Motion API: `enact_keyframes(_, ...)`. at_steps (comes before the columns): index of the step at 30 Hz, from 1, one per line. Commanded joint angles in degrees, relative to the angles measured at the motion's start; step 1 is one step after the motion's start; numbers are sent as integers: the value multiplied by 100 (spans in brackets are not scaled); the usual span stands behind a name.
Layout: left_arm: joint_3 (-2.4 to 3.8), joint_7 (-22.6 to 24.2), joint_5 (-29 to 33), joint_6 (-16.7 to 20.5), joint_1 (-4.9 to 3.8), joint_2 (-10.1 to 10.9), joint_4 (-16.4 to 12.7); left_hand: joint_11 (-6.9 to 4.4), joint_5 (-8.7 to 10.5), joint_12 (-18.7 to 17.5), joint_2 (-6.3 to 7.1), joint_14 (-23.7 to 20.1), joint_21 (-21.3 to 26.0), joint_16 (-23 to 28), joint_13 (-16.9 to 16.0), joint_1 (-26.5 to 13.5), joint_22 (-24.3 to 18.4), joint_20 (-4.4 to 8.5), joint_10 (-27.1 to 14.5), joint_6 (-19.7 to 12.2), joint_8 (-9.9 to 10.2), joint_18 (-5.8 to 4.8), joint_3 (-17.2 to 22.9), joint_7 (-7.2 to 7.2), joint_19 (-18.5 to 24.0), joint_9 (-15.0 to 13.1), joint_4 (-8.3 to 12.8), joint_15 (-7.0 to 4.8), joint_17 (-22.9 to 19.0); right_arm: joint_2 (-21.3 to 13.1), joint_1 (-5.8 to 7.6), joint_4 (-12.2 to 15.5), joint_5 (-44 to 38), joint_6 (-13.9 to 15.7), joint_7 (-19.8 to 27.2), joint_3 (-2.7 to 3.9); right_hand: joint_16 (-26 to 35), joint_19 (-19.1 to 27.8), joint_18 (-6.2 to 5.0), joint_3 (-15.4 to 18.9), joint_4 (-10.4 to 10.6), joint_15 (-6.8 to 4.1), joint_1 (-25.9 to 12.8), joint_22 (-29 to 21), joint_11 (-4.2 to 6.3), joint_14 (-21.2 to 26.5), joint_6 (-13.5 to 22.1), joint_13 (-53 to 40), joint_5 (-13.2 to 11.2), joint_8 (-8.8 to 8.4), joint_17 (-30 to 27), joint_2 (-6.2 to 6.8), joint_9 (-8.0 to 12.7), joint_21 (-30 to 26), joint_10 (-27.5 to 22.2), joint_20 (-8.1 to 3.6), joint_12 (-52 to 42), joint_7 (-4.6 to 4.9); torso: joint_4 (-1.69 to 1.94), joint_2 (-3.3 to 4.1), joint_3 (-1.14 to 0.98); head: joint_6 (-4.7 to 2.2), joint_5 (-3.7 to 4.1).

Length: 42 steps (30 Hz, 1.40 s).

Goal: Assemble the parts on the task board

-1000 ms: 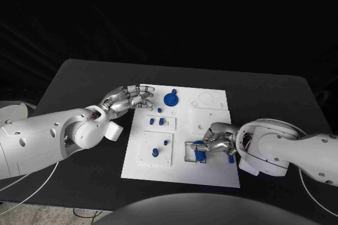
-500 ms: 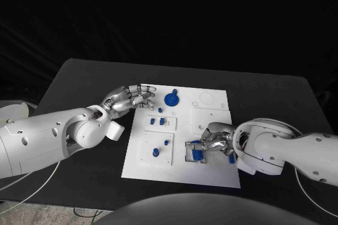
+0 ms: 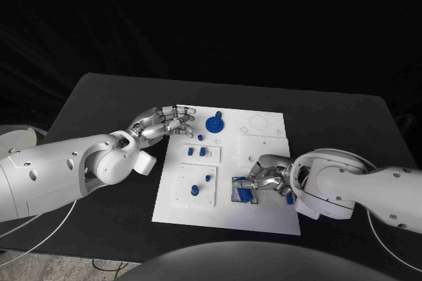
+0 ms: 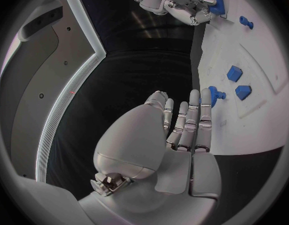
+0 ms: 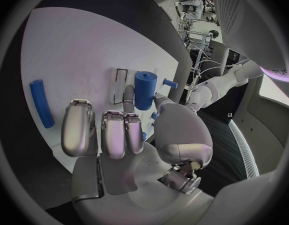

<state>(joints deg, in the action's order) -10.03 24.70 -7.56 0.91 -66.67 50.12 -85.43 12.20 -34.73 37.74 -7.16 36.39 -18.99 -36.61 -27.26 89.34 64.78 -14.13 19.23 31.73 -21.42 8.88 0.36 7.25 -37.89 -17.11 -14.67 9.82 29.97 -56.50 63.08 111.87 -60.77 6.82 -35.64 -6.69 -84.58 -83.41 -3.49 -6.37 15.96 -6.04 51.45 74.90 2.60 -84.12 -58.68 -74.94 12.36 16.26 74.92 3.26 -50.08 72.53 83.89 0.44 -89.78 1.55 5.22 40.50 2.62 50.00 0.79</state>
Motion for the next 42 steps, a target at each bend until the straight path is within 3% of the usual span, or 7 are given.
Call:
enact_keyframes(1, 3, 35, 20, -114, 3, -16, -1, 26, -24, 36, -9, -42, 26, -36, 8, 53, 9, -4, 0, -11, -27, -26, 33, 43, 45, 7, 14, -6, -3, -2, -11, -11, -39, -201, -64, -7, 32, 4, -48, 133, 45, 46, -127, 970, -48, -380, 3, -1506, -236, -27, 339, -15, 14, -33, 611, 40, -22, 40, 1, -1, -3, 0, 3)
enact_keyframes(10, 3, 27, 20, -125, 3, -18, 17, 27, -25, 36, -9, -42, 26, -36, 10, 54, 11, -3, 1, -11, -28, -27, 35, 45, 47, 8, 16, -6, -3, -11, -11, -15, -68, -179, -65, -7, 35, -2, -50, 368, 70, 52, -397, 971, -55, -379, 9, -1506, -632, -37, 330, -138, 33, -54, 611, 46, -22, 47, -4, -2, -4, 0, -7)
enact_keyframes(24, 2, -3, 20, -162, 7, -5, 24, 29, -27, 37, -9, -43, 26, -36, 11, 55, 14, -3, 2, -11, -28, -28, 39, 48, 49, 10, 19, -6, -3, -129, -12, 26, -51, -60, 171, -7, 26, -8, -51, 467, 29, 40, -398, 974, -37, -382, -37, -1506, -581, 72, 344, -212, -38, -64, 611, 39, -22, 23, -3, 3, -5, 0, -48)
enact_keyframes(27, 2, -10, 20, -169, 10, 2, 29, 29, -27, 37, -9, -43, 26, -36, 11, 55, 14, -3, 2, -11, -28, -28, 39, 48, 49, 10, 19, -6, -3, -157, -12, 57, -63, -121, 345, -7, 23, -14, -51, 516, -26, 13, -121, 977, -8, -383, -8, -1506, -534, 332, 347, -138, -281, -65, 611, 14, -22, -21, -5, 2, -4, 0, -54)
enact_keyframes(33, 2, -23, 20, -193, 19, 2, 38, 32, -30, 39, -12, -45, 27, -36, 14, 56, 19, -2, 6, -10, -29, -29, 46, 55, 53, 12, 22, -5, -3, -175, -18, 122, -170, -234, 569, -6, 17, -31, -44, 662, 25, -46, 259, 987, 91, -384, 193, -1506, -690, 1130, 357, 16, -1135, -55, 611, -36, -22, -92, -4, -3, -4, 0, -39)
enact_keyframes(36, 2, -31, 20, -203, 25, -1, 42, 35, -32, 42, -15, -48, 28, -36, 18, 57, 25, -1, 10, -5, -33, -32, 54, 66, 58, 13, 25, -3, -4, -179, -22, 136, -188, -298, 628, -6, 11, -39, -43, 709, 55, -75, 319, 992, 117, -386, 359, -1506, -759, 1576, 369, 46, -1669, -46, 611, -77, -22, -162, -4, -3, -4, 0, -40)
enact_keyframes(42, 2, -46, 20, -210, 33, -1, 46, 35, -32, 42, -15, -48, 28, -36, 18, 57, 25, -1, 10, -5, -33, -32, 54, 66, 58, 13, 25, -3, -4, -199, -35, 153, -188, -459, 627, -6, 3, -46, -39, 764, 61, -111, 273, 996, 150, -389, 163, -1506, -856, 2377, 381, 84, -2261, -41, 611, -99, -22, -196, 2, -2, -2, 0, -41)
